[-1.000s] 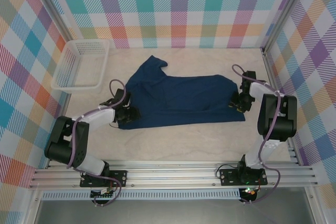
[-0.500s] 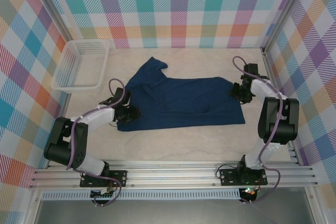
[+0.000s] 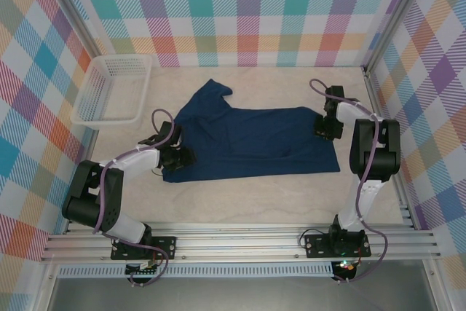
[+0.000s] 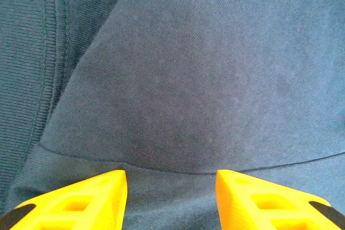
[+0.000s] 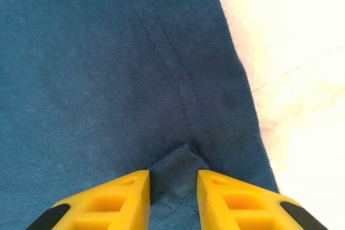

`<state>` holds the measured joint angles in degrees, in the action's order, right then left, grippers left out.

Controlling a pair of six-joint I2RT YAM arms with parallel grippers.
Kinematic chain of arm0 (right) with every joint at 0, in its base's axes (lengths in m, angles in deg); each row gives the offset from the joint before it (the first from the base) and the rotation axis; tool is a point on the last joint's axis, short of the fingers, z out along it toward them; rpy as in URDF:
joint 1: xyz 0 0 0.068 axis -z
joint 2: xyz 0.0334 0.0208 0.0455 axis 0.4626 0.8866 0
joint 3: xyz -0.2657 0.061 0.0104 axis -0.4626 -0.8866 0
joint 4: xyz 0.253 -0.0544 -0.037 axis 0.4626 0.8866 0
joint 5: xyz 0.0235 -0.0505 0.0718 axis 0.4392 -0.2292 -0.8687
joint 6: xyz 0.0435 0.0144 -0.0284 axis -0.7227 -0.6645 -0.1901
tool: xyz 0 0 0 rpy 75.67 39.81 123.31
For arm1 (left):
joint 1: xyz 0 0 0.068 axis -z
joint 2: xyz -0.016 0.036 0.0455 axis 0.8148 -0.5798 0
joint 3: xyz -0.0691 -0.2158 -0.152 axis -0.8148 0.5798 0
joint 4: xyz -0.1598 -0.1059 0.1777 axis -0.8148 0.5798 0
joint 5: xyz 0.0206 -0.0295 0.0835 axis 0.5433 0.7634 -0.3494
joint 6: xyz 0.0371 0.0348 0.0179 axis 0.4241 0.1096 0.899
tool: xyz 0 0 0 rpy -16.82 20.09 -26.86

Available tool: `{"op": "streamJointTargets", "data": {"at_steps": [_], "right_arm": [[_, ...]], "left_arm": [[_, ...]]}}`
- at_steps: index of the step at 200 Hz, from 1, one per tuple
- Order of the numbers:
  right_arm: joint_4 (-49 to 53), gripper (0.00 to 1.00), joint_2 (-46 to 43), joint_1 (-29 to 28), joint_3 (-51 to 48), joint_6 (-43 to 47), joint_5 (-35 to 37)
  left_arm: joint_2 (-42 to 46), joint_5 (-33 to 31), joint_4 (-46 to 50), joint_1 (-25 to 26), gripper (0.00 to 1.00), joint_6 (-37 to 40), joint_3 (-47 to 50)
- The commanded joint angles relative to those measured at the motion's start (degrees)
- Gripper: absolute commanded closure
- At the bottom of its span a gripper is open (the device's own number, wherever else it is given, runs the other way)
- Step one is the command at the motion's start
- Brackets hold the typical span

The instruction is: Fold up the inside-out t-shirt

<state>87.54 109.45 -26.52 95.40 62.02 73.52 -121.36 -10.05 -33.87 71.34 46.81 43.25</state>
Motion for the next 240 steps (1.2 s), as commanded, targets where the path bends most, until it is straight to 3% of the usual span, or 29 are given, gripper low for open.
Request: {"op": "streamJointTargets", "data": {"at_steps": [1, 36, 108, 125, 149, 179, 199, 218, 240], "right_arm": [[2.8, 0.80, 1.0, -0.1, 1.7, 0.9, 3.3], [3.8, 0.92, 1.0, 0.0, 2.8, 1.1, 4.9], [6.1, 0.93, 0.6, 0.5, 6.0, 1.7, 8.6], [6.7, 0.89, 1.6, 0.5, 6.9, 1.5, 8.7], [7.4, 0.76, 2.0, 0.5, 7.5, 1.4, 9.1], [7.7, 0.62, -3.1, 0.2, 5.8, 1.3, 8.2], [5.0, 0.58, -9.1, -0.7, 0.4, 0.4, 1.4], [1.6, 0.56, -12.7, -1.9, -6.4, -1.5, -6.9], [1.0, 0.58, -11.6, -1.9, -9.3, -3.1, -8.3]], "left_arm": [[-0.7, 0.4, 0.6, -0.2, 0.53, 1.1, 0.5], [-0.8, 0.3, 0.3, -0.1, 0.53, 1.2, 1.3], [-1.0, -0.1, -0.2, -0.2, 0.53, 1.4, 2.5], [-0.7, 0.2, -0.2, -0.2, 0.53, 1.3, 2.6], [-0.1, 0.8, -0.4, -0.2, 0.53, 1.1, 1.9], [0.7, 1.0, 0.4, -0.2, 0.52, 1.0, -0.6], [2.0, 0.3, 0.1, -0.2, 0.50, 0.8, -2.8], [2.4, 0.8, -4.0, -0.1, 0.42, -0.5, -3.7], [-1.4, 4.2, -7.9, 0.4, 0.40, -1.6, -6.4]]}}
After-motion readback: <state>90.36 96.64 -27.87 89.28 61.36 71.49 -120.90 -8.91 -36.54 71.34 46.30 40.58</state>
